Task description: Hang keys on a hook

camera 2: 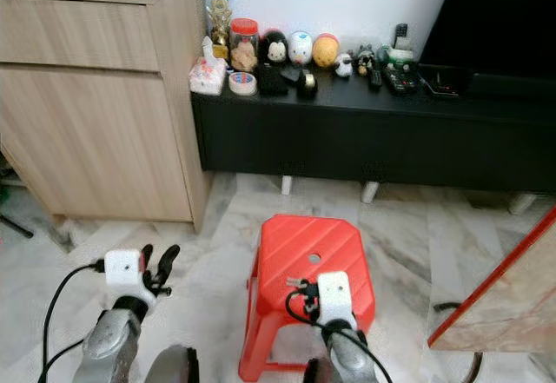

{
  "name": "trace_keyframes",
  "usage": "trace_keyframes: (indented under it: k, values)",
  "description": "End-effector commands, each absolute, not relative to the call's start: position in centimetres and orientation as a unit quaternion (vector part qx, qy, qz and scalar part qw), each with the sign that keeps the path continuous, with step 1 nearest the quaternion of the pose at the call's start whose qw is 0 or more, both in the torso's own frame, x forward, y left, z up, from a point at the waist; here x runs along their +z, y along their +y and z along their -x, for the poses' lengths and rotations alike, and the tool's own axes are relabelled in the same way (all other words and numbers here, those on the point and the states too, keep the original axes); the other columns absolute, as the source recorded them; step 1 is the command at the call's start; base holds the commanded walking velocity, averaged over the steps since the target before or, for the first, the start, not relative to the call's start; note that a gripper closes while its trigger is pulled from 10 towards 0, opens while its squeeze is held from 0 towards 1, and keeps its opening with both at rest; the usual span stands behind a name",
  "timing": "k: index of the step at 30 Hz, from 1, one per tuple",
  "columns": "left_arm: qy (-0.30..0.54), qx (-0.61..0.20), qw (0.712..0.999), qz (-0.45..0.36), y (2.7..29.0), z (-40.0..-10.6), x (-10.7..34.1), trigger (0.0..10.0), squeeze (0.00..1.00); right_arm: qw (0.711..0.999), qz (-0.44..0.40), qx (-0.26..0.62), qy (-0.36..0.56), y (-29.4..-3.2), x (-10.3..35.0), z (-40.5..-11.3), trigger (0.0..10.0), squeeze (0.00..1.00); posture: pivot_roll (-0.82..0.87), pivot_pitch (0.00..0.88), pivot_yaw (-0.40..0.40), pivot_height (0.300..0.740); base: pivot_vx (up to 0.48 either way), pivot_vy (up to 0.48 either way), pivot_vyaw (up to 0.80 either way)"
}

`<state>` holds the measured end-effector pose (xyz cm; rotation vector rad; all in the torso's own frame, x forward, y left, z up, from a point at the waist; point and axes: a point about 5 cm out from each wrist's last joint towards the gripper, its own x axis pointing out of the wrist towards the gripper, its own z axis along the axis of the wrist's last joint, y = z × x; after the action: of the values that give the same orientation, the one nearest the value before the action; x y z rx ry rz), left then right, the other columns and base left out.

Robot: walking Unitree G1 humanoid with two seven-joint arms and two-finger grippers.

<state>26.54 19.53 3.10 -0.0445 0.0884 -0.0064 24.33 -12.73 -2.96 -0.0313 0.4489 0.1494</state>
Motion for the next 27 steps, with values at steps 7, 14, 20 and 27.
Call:
trace_keyframes:
  k: [7, 14, 20, 27]
  values:
    - [0.049, -0.006, 0.998, 0.025, 19.2, -26.6, 3.0, 10.0, 0.0, 0.974, 0.011, 0.067, 0.218, -13.1, -2.8, -24.6, 10.0, 0.0, 0.07, 0.013, -0.113, 0.623, 0.262, 0.0, 0.0]
    - [0.052, -0.005, 0.998, 0.026, 19.3, -26.7, 2.9, 10.0, 0.0, 0.972, 0.013, 0.071, 0.222, -12.9, -2.8, -24.6, 10.0, 0.0, 0.07, 0.014, -0.114, 0.623, 0.257, 0.0, 0.0]
    - [0.052, -0.004, 0.998, 0.028, 19.3, -26.6, 2.8, 10.0, 0.0, 0.965, 0.026, 0.085, 0.247, -12.7, -3.5, -24.1, 10.0, 0.0, 0.07, 0.017, -0.114, 0.623, 0.268, 0.0, 0.0]
    - [0.05, -0.004, 0.998, 0.031, 19.4, -26.7, 2.8, 10.0, 0.0, 0.95, 0.028, 0.104, 0.292, -12.5, -4.5, -23.3, 10.0, 0.0, 0.07, 0.019, -0.114, 0.623, 0.114, 0.0, 0.0]
